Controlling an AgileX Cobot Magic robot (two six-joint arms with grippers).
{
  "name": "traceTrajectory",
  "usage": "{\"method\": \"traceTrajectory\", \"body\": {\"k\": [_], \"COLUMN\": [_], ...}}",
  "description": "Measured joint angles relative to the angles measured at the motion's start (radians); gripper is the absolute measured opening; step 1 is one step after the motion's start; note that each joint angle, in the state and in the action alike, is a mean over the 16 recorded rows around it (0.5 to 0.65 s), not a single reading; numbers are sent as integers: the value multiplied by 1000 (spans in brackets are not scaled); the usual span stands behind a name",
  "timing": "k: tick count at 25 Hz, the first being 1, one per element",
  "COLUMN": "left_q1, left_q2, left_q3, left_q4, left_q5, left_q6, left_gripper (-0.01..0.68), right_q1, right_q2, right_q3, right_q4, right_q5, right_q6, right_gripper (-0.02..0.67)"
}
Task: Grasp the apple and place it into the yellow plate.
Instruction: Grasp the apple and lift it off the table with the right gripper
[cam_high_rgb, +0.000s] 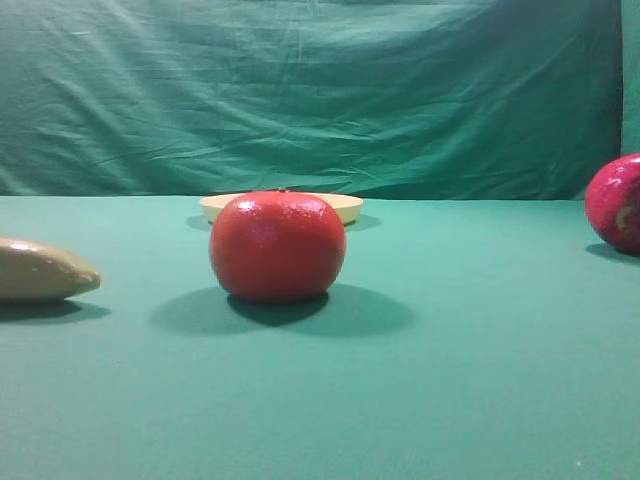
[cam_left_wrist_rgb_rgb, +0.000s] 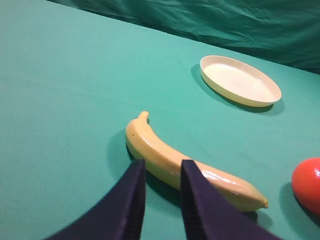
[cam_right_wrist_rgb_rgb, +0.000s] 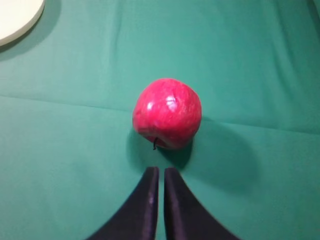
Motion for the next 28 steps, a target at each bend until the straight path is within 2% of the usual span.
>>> {"method": "traceTrajectory", "body": {"k": [7,11,21,28], "left_q1": [0,0,0,0], "left_q2": [0,0,0,0], "left_q3": [0,0,0,0], "left_q4": [0,0,0,0], "left_q5": [0,0,0,0], "left_q6": [0,0,0,0], "left_gripper": [157,157,157,157], "right_q1": [0,0,0,0], "right_q2": [152,252,502,610], "right_q3": [-73,-126,-250,-294], "right_q4": [26,44,70,70], "right_q5": [-17,-22,-38,-56], "right_q6": [-26,-29,-29,-29], "right_gripper": [541,633,645,599]}}
